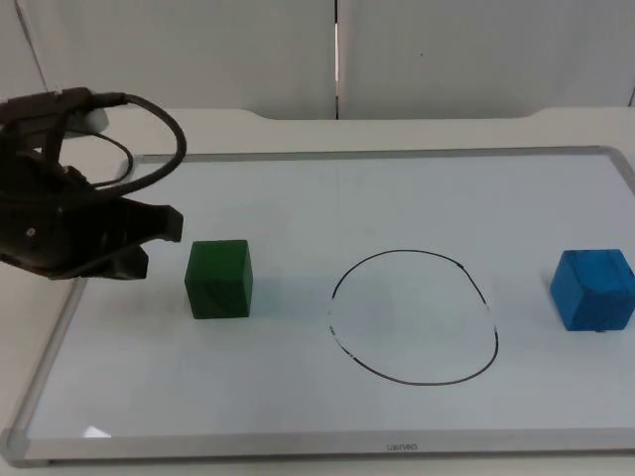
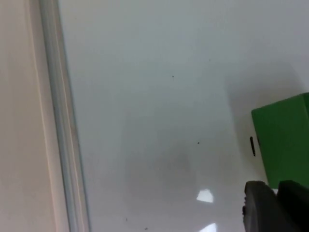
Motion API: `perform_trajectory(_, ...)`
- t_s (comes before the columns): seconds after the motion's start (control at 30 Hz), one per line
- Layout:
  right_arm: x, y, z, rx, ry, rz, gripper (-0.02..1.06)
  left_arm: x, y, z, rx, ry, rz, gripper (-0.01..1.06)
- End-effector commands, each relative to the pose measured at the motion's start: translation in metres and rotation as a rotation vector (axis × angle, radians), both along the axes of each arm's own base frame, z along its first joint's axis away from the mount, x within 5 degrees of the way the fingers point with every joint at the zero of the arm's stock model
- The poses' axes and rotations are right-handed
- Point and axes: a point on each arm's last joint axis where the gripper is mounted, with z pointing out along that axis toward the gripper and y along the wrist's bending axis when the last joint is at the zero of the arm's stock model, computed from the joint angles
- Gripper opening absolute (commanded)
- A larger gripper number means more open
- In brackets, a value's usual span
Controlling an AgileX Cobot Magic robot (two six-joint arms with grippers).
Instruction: Push the two cubes into the marked area.
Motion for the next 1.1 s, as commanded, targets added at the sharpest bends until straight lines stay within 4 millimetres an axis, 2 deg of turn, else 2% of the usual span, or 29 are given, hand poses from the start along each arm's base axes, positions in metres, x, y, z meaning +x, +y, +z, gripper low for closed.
perform_trajectory(0.0, 0.000, 0.000, -0.001, -0.015, -0.003, -0.002, 1.05, 0.006, -0.002, -0.005, 0.002, 0.005, 0.015, 0.10)
perform_trajectory(0.17, 0.000, 0.000, -0.001, -0.015, -0.003, -0.002, 1.05, 0.016, -0.004, -0.016, 0.007, 0.024, 0.013, 0.00)
perform_trajectory(0.47, 0.000, 0.000, -0.001, -0.015, -0.003, -0.002, 1.05, 0.028, -0.005, -0.026, 0.013, 0.036, 0.016, 0.00)
perform_trajectory(0.57, 0.000, 0.000, -0.001, -0.015, -0.003, -0.002, 1.05, 0.031, -0.006, -0.035, 0.013, 0.059, 0.012, 0.00)
perform_trajectory(0.77, 0.000, 0.000, -0.001, -0.015, -0.003, -0.002, 1.05, 0.030, -0.007, -0.045, 0.012, 0.089, 0.011, 0.00)
perform_trajectory(1.07, 0.000, 0.000, -0.001, -0.015, -0.003, -0.002, 1.05, 0.035, -0.016, -0.048, -0.024, 0.104, -0.018, 0.00)
